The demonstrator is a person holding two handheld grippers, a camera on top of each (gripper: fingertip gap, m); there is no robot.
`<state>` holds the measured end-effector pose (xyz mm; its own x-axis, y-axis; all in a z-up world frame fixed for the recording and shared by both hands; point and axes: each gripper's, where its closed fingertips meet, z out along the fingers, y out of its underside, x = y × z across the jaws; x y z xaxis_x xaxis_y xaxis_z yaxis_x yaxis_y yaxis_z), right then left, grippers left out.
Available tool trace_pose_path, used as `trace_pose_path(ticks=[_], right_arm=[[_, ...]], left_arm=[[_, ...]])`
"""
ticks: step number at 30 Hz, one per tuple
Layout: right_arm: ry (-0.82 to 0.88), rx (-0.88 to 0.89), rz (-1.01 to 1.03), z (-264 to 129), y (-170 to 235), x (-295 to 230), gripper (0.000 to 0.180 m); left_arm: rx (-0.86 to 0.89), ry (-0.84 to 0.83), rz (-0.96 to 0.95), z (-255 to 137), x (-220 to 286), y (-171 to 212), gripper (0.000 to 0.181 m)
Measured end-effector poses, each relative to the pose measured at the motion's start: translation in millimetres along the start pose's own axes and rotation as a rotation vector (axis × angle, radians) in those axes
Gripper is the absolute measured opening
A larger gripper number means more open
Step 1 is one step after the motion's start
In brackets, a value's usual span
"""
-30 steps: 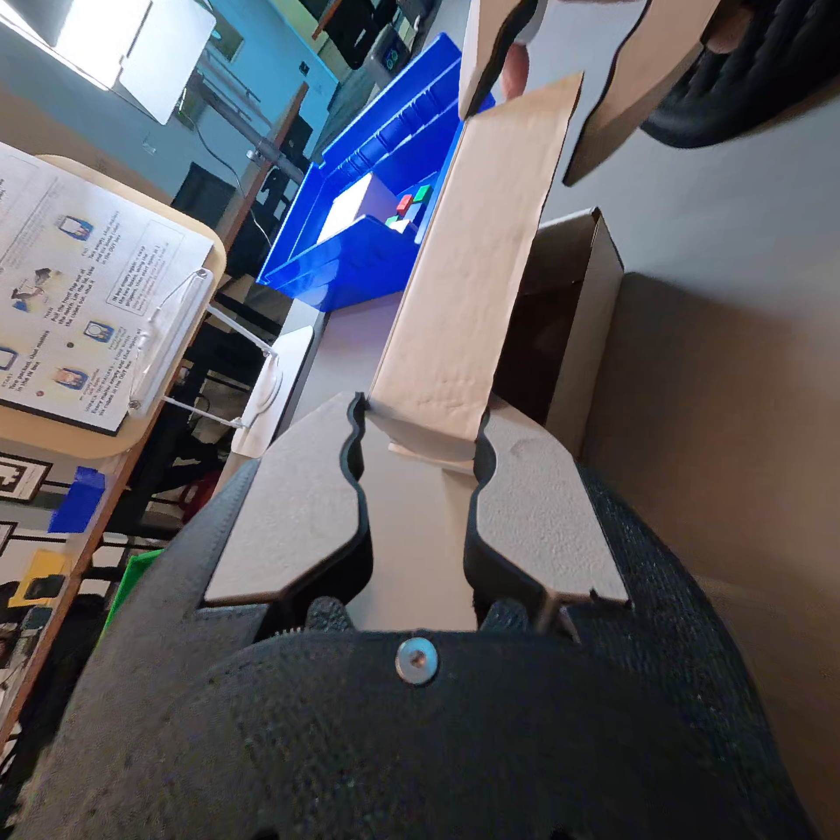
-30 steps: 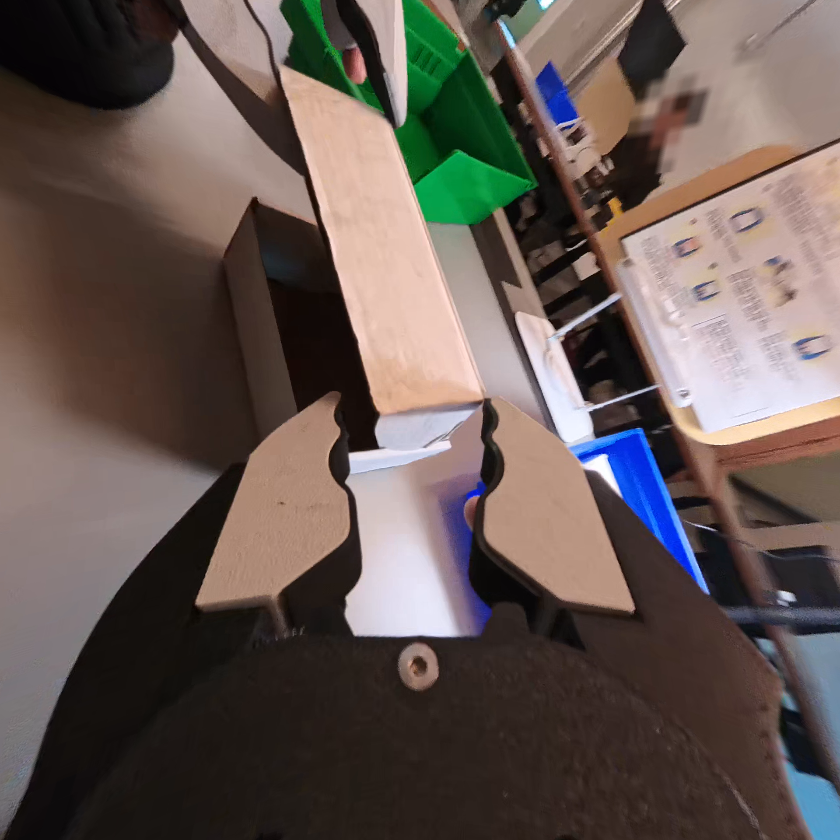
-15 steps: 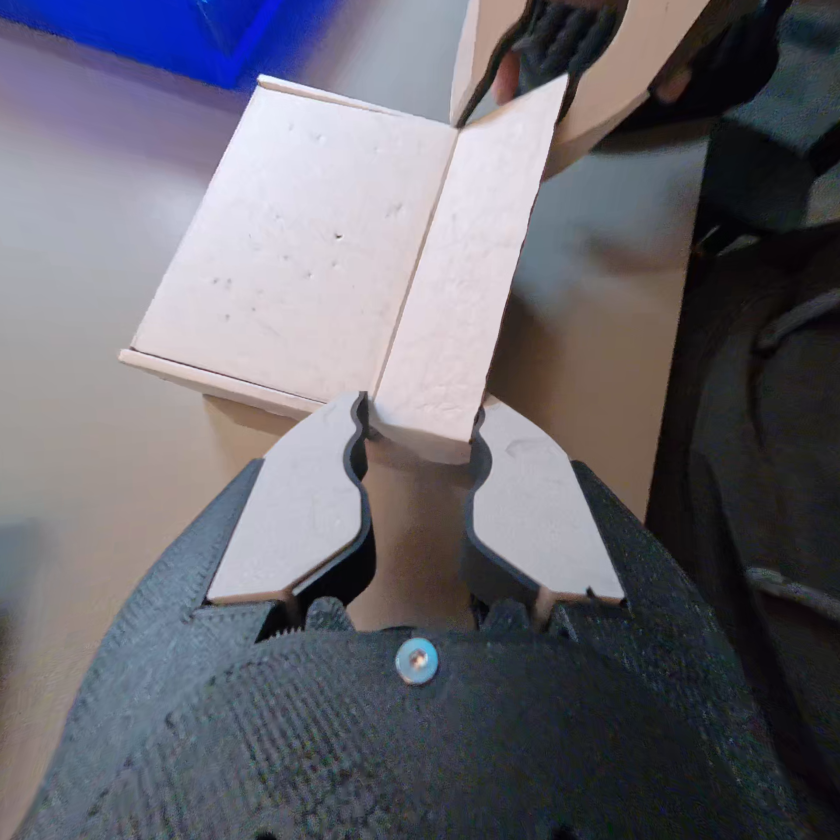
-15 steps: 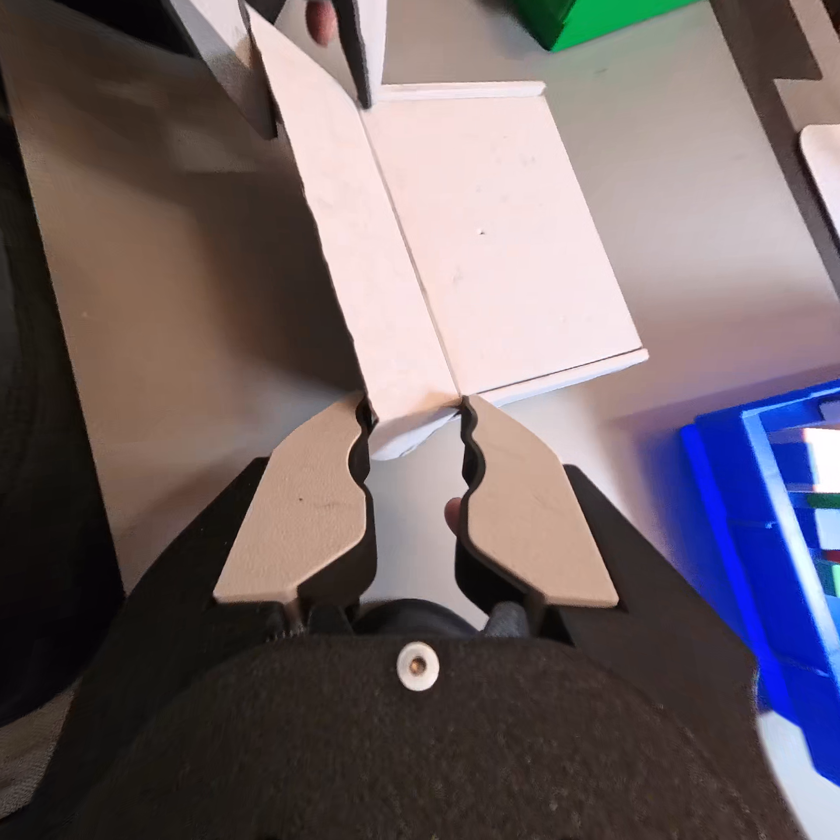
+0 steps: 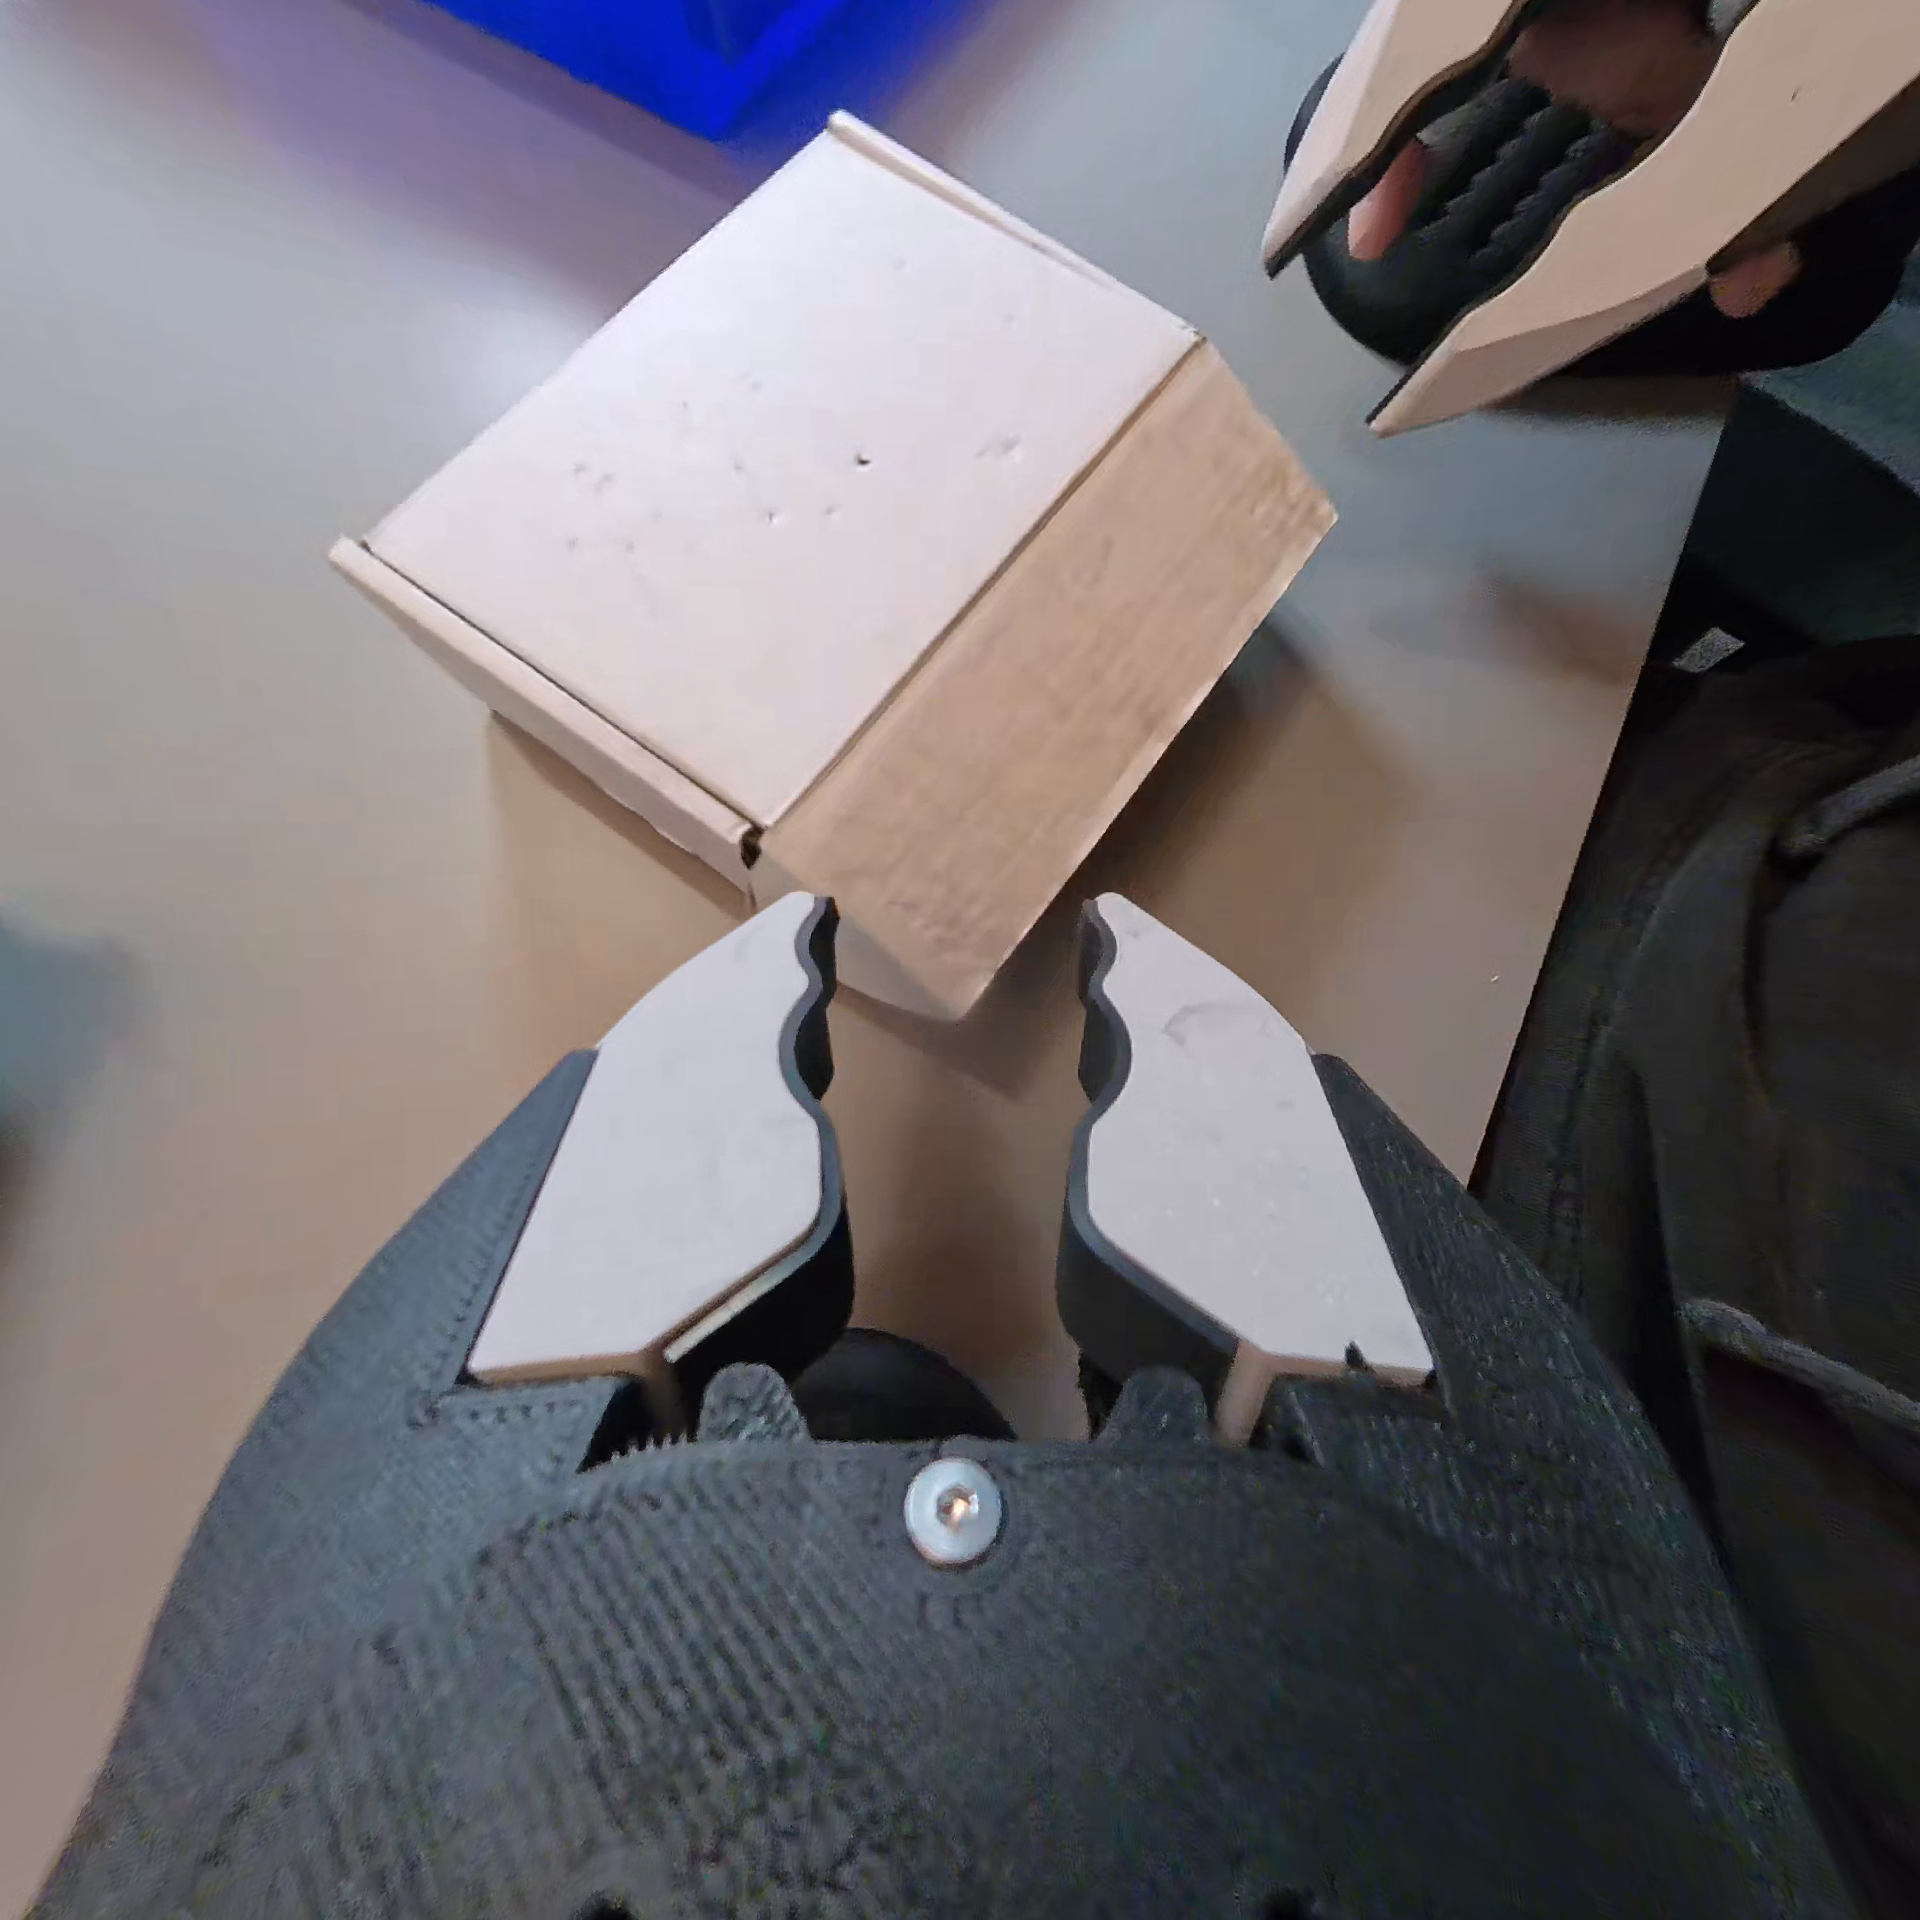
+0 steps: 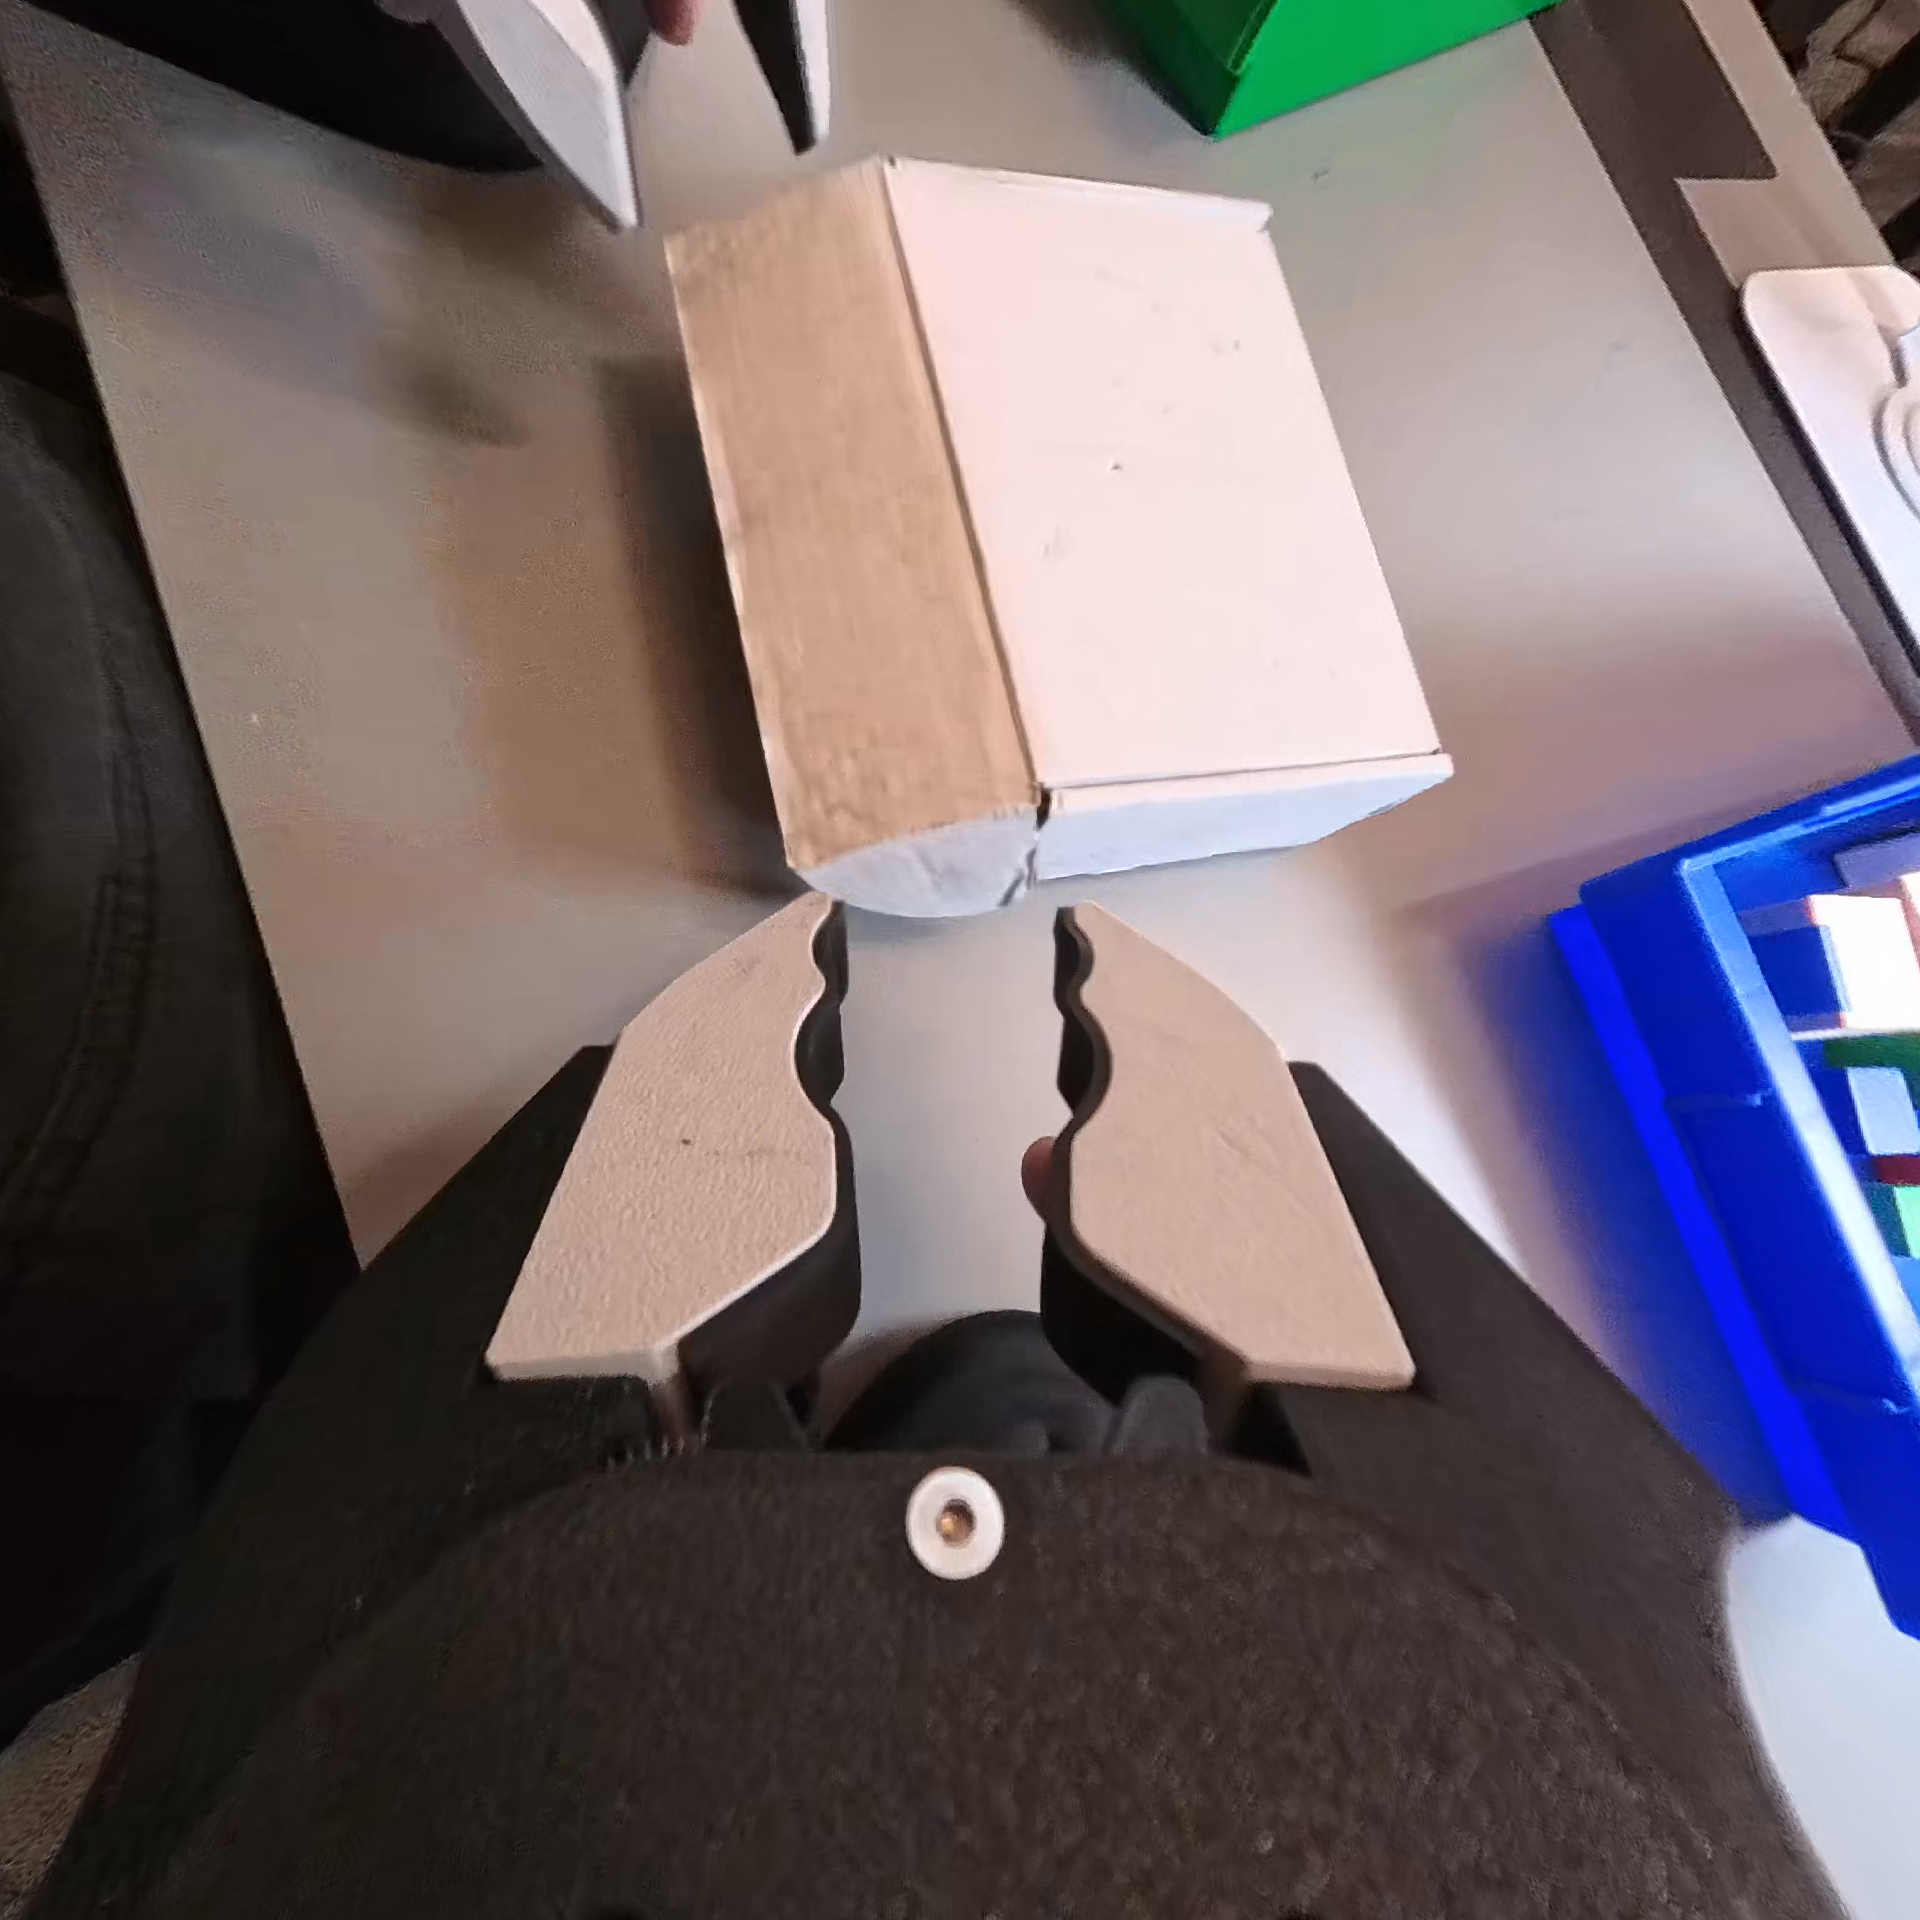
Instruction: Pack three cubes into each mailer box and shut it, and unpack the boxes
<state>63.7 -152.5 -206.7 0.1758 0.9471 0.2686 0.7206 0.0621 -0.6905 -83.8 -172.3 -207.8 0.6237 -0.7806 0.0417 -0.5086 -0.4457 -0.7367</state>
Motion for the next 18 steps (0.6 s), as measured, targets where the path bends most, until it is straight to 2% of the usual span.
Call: trace_pose_path(ticks=[3, 7, 9, 11, 18], right_arm=[[-0.04, 0.005, 0.081, 8, 0, -11, 0.038], [-0.097, 0.037, 0.343, 16, -2, -11, 0.045], [-0.102, 0.049, 0.429, 19, -2, -7, 0.049], [-0.077, 0.026, 0.439, 25, 1, -5, 0.052], [-0.116, -0.042, 0.441, 32, 5, -16, 0.043]], left_arm=[[-0.012, -0.011, -0.033, 3, -2, 7, 0.045], [-0.007, -0.051, -0.081, 2, -17, 12, 0.05], [-0.017, -0.006, -0.134, 7, -17, 14, 0.048], [-0.028, 0.044, -0.154, 14, -11, 14, 0.046], [-0.108, 0.048, -0.113, 20, -7, 19, 0.036]])
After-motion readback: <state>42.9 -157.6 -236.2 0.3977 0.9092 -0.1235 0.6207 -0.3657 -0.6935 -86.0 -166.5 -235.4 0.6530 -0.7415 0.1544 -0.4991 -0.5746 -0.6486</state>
